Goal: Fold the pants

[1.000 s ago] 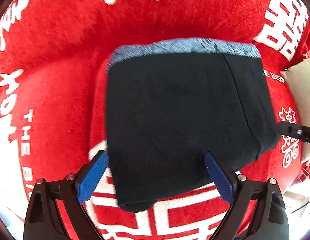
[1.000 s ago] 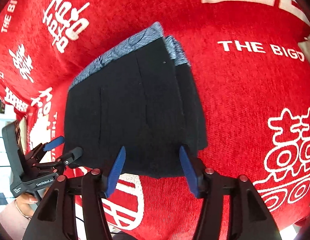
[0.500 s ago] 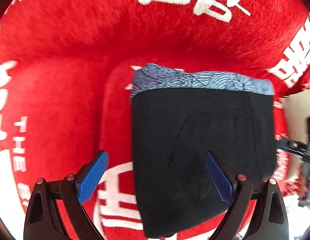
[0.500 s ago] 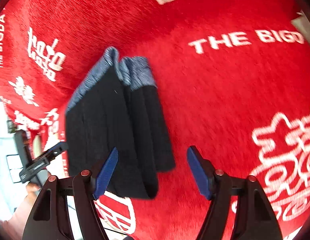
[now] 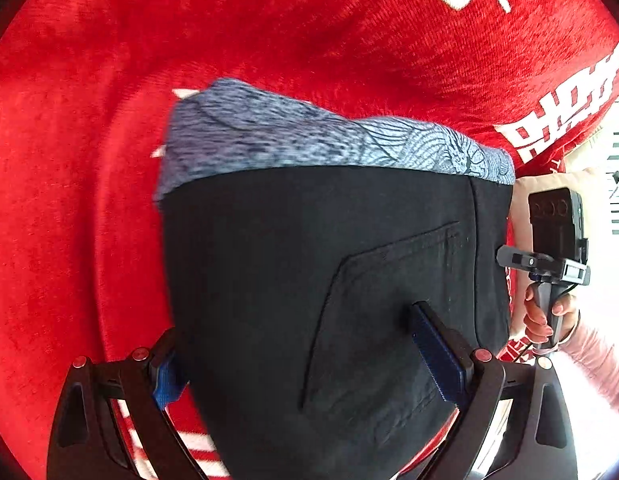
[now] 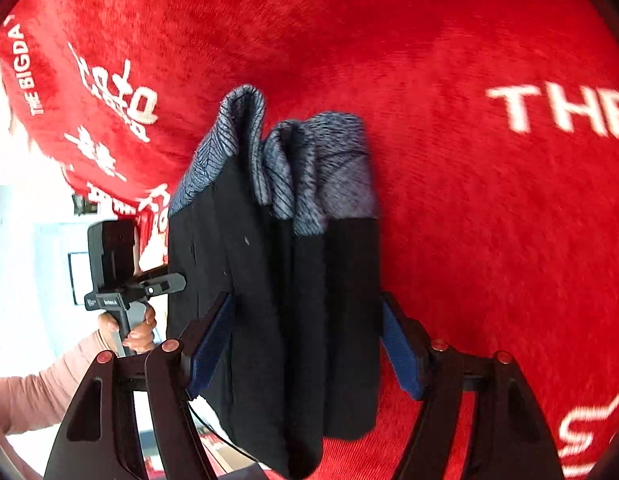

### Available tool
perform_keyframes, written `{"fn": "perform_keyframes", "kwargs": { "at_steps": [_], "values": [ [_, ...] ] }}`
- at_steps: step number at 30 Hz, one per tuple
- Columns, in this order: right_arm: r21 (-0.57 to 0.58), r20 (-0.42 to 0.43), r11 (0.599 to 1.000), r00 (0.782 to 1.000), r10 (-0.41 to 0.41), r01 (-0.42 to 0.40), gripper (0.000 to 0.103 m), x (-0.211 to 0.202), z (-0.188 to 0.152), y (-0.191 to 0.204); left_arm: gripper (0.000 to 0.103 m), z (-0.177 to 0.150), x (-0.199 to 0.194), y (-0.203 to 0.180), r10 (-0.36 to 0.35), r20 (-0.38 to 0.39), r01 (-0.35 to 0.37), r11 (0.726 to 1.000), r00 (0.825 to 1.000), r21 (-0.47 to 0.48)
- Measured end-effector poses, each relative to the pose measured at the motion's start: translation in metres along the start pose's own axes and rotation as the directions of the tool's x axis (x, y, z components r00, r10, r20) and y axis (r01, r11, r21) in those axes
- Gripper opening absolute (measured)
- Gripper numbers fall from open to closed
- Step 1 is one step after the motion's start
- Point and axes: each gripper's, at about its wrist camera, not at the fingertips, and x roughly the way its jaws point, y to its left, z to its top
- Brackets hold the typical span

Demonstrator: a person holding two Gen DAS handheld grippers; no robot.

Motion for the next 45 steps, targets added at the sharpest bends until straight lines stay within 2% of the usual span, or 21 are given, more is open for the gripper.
{"fn": "perform_keyframes", "kwargs": {
  "at_steps": [2, 3, 6, 7, 8, 10, 13, 17, 24, 30, 33, 35, 37, 38, 39, 41, 43, 45],
  "values": [
    [0.019, -0.008, 1.000, 1.000, 0.012, -0.012, 0.075, 0.000, 0.002, -0.004, 0.097, 0.000, 0.002, -0.006, 0.019, 0.012, -0.019, 1.000, 1.000, 0.006],
    [0.045, -0.015, 0.999, 1.000, 0.011, -0.010, 0.074, 0.000, 0.003, -0.006, 0.093, -0.001, 0.001, -0.008, 0.026, 0.023, -0.026, 1.000, 0.999, 0.004],
    [0.065, -0.017, 0.998, 1.000, -0.008, 0.009, 0.059, -0.009, -0.002, -0.006, 0.072, -0.006, -0.008, -0.019, 0.036, 0.062, -0.037, 0.999, 0.997, 0.021],
    [0.074, -0.007, 0.997, 1.000, -0.012, 0.012, 0.050, -0.013, -0.004, -0.005, 0.065, -0.007, -0.011, -0.022, 0.041, 0.071, -0.043, 0.999, 0.997, 0.025],
    [0.089, 0.000, 0.996, 1.000, 0.000, 0.000, 0.046, -0.014, -0.004, -0.005, 0.062, -0.008, -0.015, -0.025, 0.048, 0.081, -0.050, 0.998, 0.996, 0.024],
    [0.117, 0.021, 0.993, 0.999, 0.029, -0.031, 0.042, -0.021, -0.008, -0.003, 0.053, -0.010, -0.021, -0.030, 0.056, 0.099, -0.058, 0.998, 0.993, 0.014],
    [0.116, 0.038, 0.991, 0.998, 0.055, -0.059, 0.040, -0.033, -0.015, 0.005, 0.050, -0.017, -0.033, -0.041, 0.062, 0.128, -0.065, 0.998, 0.990, 0.015],
    [0.105, 0.041, 0.990, 0.995, 0.087, -0.091, 0.040, -0.048, -0.027, 0.014, 0.049, -0.033, -0.048, -0.058, 0.073, 0.143, -0.078, 0.997, 0.987, 0.027],
    [0.095, 0.027, 0.988, 0.992, 0.122, -0.125, 0.040, -0.084, -0.078, 0.020, 0.050, -0.079, -0.066, -0.089, 0.096, 0.148, -0.103, 0.994, 0.984, 0.039],
    [0.117, 0.011, 0.987, 0.994, 0.110, -0.110, 0.040, -0.083, -0.129, 0.021, 0.050, -0.120, -0.057, -0.081, 0.097, 0.109, -0.100, 0.995, 0.989, 0.020],
    [0.132, 0.014, 0.989, 0.997, 0.073, -0.074, 0.040, -0.072, -0.150, 0.018, 0.050, -0.137, -0.044, -0.065, 0.085, 0.084, -0.087, 0.996, 0.993, 0.016],
    [0.134, 0.014, 0.990, 0.999, 0.033, -0.035, 0.040, -0.062, -0.160, 0.014, 0.054, -0.144, -0.033, -0.054, 0.101, 0.077, -0.102, 0.995, 0.992, 0.013],
    [0.112, 0.013, 0.993, 1.000, -0.023, 0.021, 0.044, -0.054, -0.167, 0.011, 0.073, -0.147, -0.031, -0.044, 0.109, 0.107, -0.109, 0.994, 0.988, -0.004],
    [0.098, 0.020, 0.994, 0.998, -0.057, 0.054, 0.048, -0.052, -0.170, 0.010, 0.078, -0.147, -0.033, -0.041, 0.138, 0.119, -0.137, 0.990, 0.983, -0.015],
    [0.093, 0.033, 0.993, 0.996, -0.080, 0.076, 0.050, -0.052, -0.171, 0.010, 0.083, -0.146, -0.034, -0.037, 0.157, 0.125, -0.155, 0.988, 0.980, -0.022],
    [0.100, 0.044, 0.989, 0.992, -0.116, 0.112, 0.058, -0.053, -0.171, 0.011, 0.083, -0.145, -0.040, -0.034, 0.175, 0.132, -0.172, 0.985, 0.976, -0.032],
    [0.083, 0.055, 0.980, 0.981, -0.186, 0.181, 0.060, -0.055, -0.174, 0.019, 0.083, -0.146, -0.049, -0.036, 0.225, 0.148, -0.224, 0.974, 0.963, -0.025],
    [0.058, 0.066, 0.963, 0.961, -0.268, 0.264, 0.062, -0.056, -0.174, 0.031, 0.083, -0.149, -0.059, -0.041, 0.295, 0.169, -0.298, 0.955, 0.940, -0.010]
  ]
}}
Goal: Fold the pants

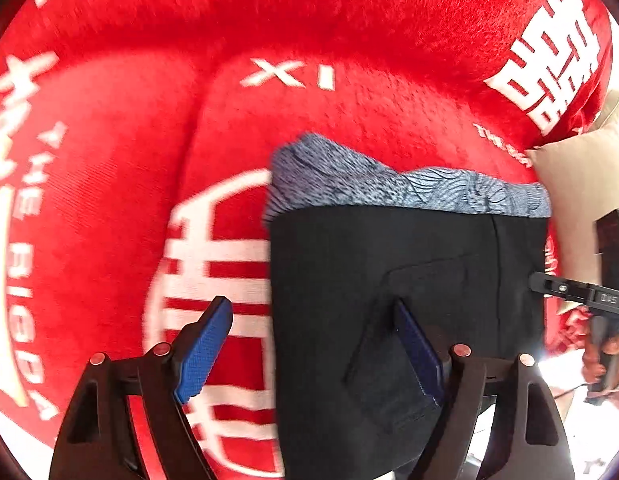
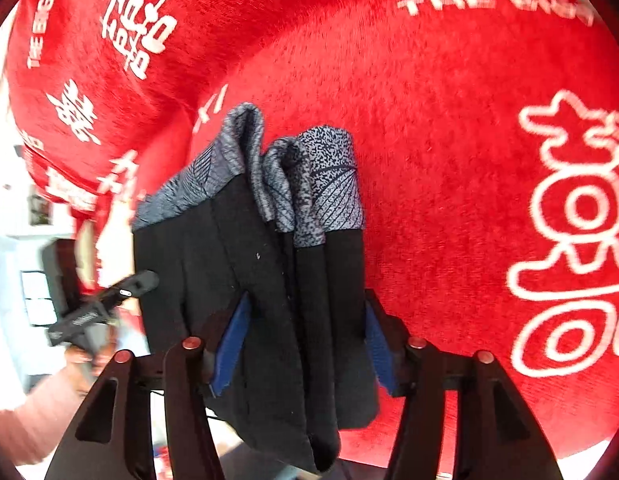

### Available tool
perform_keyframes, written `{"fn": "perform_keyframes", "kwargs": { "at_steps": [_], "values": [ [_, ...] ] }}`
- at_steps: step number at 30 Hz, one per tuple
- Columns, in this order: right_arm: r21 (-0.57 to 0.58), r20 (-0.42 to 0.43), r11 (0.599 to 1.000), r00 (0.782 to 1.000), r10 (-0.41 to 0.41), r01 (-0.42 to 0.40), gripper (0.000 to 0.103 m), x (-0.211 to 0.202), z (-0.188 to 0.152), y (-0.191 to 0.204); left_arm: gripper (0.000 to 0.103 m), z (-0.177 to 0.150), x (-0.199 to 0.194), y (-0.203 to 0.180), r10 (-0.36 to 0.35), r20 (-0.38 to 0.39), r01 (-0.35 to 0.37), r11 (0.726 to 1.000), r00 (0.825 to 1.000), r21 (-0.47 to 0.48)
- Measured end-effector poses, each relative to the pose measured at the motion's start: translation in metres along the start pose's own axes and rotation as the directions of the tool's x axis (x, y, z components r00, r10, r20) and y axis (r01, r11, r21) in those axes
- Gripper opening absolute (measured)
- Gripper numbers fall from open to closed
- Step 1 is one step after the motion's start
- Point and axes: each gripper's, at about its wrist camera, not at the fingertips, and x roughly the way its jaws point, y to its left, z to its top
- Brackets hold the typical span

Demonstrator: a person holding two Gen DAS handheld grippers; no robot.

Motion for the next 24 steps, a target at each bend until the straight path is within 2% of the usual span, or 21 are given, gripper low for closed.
{"fn": "perform_keyframes", "kwargs": {
  "at_steps": [1, 3, 6, 9, 11, 12, 14, 17, 20, 23, 24],
  "values": [
    [-0.009, 0.004, 0.999, 0.999, -0.033, 0.033, 0.066, -0.001, -0.001, 0.004, 0.083, -0.002, -0.008, -0.003, 0.036, 0.017, -0.036, 0.999, 0.999, 0.012],
    [-0.024, 0.014, 0.988, 0.988, -0.153, 0.153, 0.073, -0.006, -0.004, 0.011, 0.083, -0.003, -0.022, -0.010, 0.075, 0.055, -0.076, 0.997, 0.996, 0.024],
    [-0.053, 0.053, 0.948, 0.949, -0.311, 0.314, 0.075, -0.017, -0.016, 0.025, 0.083, -0.016, -0.044, -0.020, 0.033, 0.083, -0.036, 0.999, 0.996, 0.036],
    [-0.072, 0.095, 0.916, 0.917, -0.388, 0.396, 0.075, -0.028, -0.028, 0.042, 0.083, -0.031, -0.047, -0.043, -0.017, 0.071, 0.012, 0.997, 0.997, 0.076],
    [-0.067, 0.136, 0.918, 0.915, -0.380, 0.391, 0.075, -0.040, -0.040, 0.052, 0.083, -0.041, -0.040, -0.056, -0.035, 0.052, 0.029, 0.994, 0.998, 0.109],
    [-0.066, 0.153, 0.928, 0.923, -0.353, 0.366, 0.073, -0.044, -0.044, 0.058, 0.083, -0.044, -0.035, -0.059, -0.040, 0.043, 0.034, 0.993, 0.998, 0.115],
    [-0.079, 0.165, 0.947, 0.941, -0.294, 0.310, 0.060, -0.048, -0.053, 0.066, 0.083, -0.048, -0.018, -0.063, -0.030, 0.021, 0.027, 0.993, 0.999, 0.111],
    [-0.080, 0.108, 0.960, 0.959, -0.260, 0.269, 0.050, -0.031, -0.056, 0.070, 0.083, -0.051, 0.001, -0.058, 0.004, -0.003, -0.004, 0.994, 1.000, 0.105],
    [-0.009, 0.025, 0.962, 0.962, -0.273, 0.273, 0.049, -0.006, -0.056, 0.050, 0.083, -0.050, 0.007, -0.060, 0.015, -0.017, -0.013, 0.993, 1.000, 0.118],
    [0.057, 0.022, 0.968, 0.969, -0.245, 0.243, 0.054, -0.003, -0.055, 0.038, 0.083, -0.052, 0.006, -0.067, 0.055, -0.019, -0.051, 0.988, 0.998, 0.147],
    [0.052, 0.022, 0.965, 0.966, -0.258, 0.256, 0.057, -0.005, -0.055, 0.039, 0.083, -0.052, 0.006, -0.067, 0.062, -0.020, -0.058, 0.987, 0.998, 0.148]
  ]
}}
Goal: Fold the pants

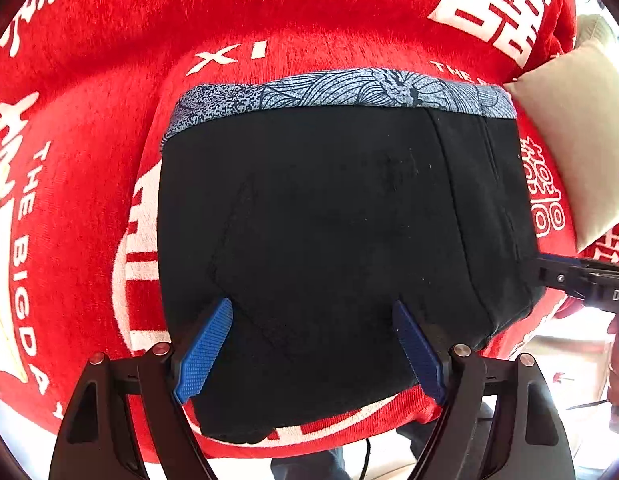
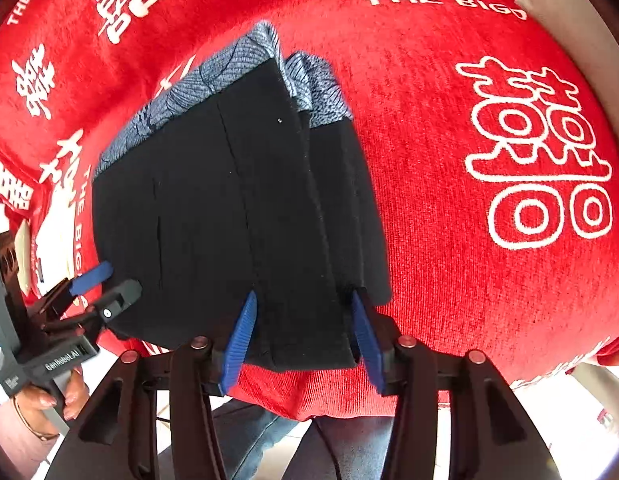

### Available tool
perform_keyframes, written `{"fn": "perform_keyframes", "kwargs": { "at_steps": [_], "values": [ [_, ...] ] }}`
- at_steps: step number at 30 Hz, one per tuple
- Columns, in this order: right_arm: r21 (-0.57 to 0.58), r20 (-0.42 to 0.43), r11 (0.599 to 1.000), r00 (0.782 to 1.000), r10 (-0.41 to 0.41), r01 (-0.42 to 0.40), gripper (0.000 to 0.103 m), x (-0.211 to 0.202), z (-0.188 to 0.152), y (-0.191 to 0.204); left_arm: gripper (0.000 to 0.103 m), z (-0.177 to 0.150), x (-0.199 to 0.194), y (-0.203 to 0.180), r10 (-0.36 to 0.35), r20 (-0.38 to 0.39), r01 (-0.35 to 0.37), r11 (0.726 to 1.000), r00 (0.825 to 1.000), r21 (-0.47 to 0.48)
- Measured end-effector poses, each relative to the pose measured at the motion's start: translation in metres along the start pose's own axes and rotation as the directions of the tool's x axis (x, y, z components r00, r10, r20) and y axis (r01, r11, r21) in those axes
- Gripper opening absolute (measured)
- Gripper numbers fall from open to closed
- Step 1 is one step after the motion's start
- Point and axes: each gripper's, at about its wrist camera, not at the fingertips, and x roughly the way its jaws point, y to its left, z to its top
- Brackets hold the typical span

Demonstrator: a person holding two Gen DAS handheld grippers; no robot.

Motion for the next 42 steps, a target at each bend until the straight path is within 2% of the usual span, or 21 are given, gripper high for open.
{"fn": "perform_keyframes", "kwargs": {
  "at_steps": [4, 6, 9, 11, 15, 18, 19, 22, 25, 28, 36, 42],
  "values": [
    [0.005, -0.009, 0.999, 0.999, -0.034, 0.034, 0.059, -0.009, -0.003, -0.001, 0.083, -0.002, -0.011, -0.002, 0.040, -0.021, -0.041, 0.999, 0.999, -0.027],
    [0.030, -0.024, 0.999, 0.999, -0.039, 0.040, 0.061, -0.014, -0.005, -0.004, 0.083, -0.005, -0.021, 0.000, 0.082, -0.029, -0.084, 0.995, 0.996, -0.052],
    [0.056, -0.052, 0.998, 0.998, -0.034, 0.037, 0.066, -0.027, -0.015, -0.006, 0.083, -0.009, -0.040, 0.001, 0.124, -0.026, -0.126, 0.989, 0.992, -0.080],
    [0.054, -0.054, 0.998, 0.998, -0.041, 0.044, 0.076, -0.032, -0.022, 0.001, 0.083, -0.011, -0.049, 0.002, 0.137, -0.032, -0.140, 0.986, 0.990, -0.090],
    [0.029, -0.035, 0.996, 0.996, -0.084, 0.085, 0.082, -0.049, -0.033, 0.019, 0.084, -0.016, -0.069, 0.000, 0.147, -0.040, -0.150, 0.984, 0.988, -0.099],
    [0.012, 0.000, 0.994, 0.994, -0.111, 0.111, 0.085, -0.062, -0.038, 0.033, 0.103, -0.016, -0.080, -0.002, 0.157, -0.030, -0.159, 0.982, 0.987, -0.099],
    [0.010, 0.010, 0.993, 0.993, -0.117, 0.117, 0.087, -0.064, -0.038, 0.037, 0.103, -0.017, -0.085, -0.003, 0.157, -0.023, -0.158, 0.982, 0.987, -0.100],
    [0.010, 0.047, 0.992, 0.991, -0.122, 0.122, 0.103, -0.074, -0.042, 0.050, 0.103, -0.021, -0.094, -0.006, 0.161, -0.028, -0.163, 0.983, 0.987, -0.088],
    [0.004, 0.077, 0.993, 0.990, -0.119, 0.120, 0.103, -0.081, -0.044, 0.063, 0.103, -0.024, -0.098, -0.007, 0.168, -0.046, -0.171, 0.982, 0.985, -0.075],
    [-0.026, 0.092, 0.988, 0.984, -0.152, 0.155, 0.103, -0.086, -0.047, 0.076, 0.103, -0.029, -0.106, -0.010, 0.185, -0.044, -0.187, 0.981, 0.982, -0.059],
    [-0.050, 0.095, 0.973, 0.971, -0.219, 0.224, 0.103, -0.102, -0.055, 0.093, 0.103, -0.035, -0.128, -0.004, 0.207, -0.041, -0.210, 0.975, 0.977, -0.072],
    [-0.046, 0.084, 0.973, 0.971, -0.222, 0.227, 0.103, -0.107, -0.060, 0.099, 0.103, -0.037, -0.138, -0.002, 0.215, -0.022, -0.216, 0.974, 0.976, -0.073]
  ]
}}
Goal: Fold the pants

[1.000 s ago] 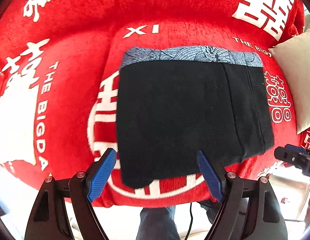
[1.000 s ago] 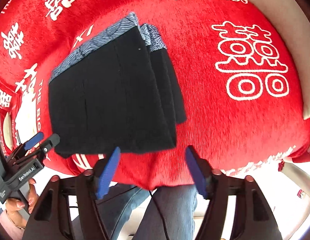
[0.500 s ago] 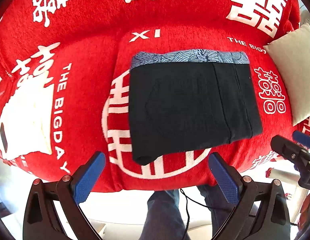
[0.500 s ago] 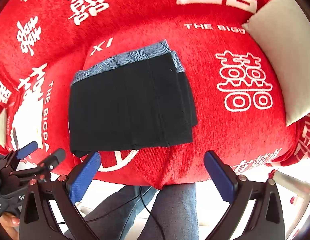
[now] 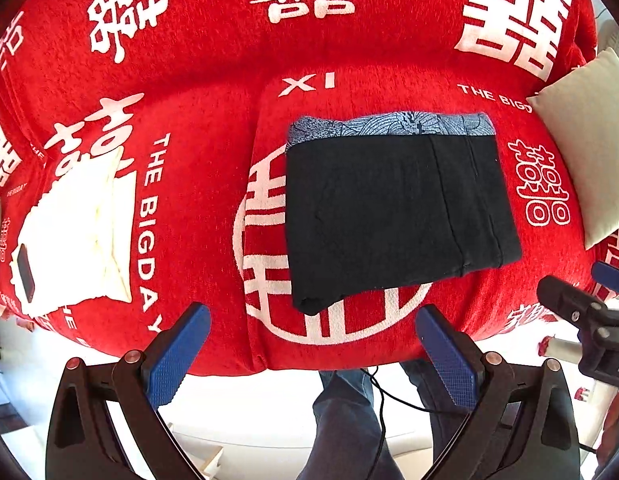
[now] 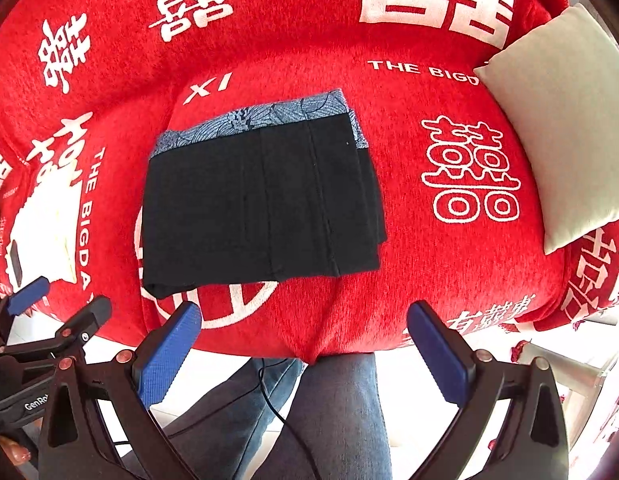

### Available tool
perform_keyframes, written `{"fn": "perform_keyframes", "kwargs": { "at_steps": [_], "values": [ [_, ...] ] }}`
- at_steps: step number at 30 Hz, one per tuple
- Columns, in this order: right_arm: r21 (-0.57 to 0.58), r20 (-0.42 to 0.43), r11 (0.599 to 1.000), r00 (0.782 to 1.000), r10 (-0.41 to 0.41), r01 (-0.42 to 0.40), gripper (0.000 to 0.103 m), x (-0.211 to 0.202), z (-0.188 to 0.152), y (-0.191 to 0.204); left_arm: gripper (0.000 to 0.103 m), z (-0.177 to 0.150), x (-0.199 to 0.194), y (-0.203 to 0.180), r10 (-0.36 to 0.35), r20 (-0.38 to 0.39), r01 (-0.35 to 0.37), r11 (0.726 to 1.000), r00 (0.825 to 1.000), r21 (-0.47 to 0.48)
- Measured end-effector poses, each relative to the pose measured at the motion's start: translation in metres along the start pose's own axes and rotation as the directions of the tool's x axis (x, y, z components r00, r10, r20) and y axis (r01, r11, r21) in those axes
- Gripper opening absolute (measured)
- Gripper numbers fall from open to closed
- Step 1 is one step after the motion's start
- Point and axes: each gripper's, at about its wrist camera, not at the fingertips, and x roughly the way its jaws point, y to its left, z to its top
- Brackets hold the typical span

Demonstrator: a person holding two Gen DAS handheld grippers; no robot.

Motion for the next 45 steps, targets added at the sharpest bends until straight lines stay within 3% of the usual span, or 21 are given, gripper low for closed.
{"fn": "perform_keyframes", "kwargs": {
  "at_steps": [12, 45],
  "values": [
    [-0.053, 0.024, 0.997, 0.998, -0.060, 0.061, 0.103, -0.009, 0.000, 0.010, 0.103, -0.004, -0.003, 0.001, -0.008, -0.023, 0.008, 1.000, 1.000, -0.008],
    [-0.058, 0.044, 0.998, 0.998, -0.035, 0.037, 0.103, -0.015, -0.002, 0.015, 0.103, -0.002, -0.014, -0.003, -0.006, 0.010, 0.006, 1.000, 1.000, 0.013]
  ]
}}
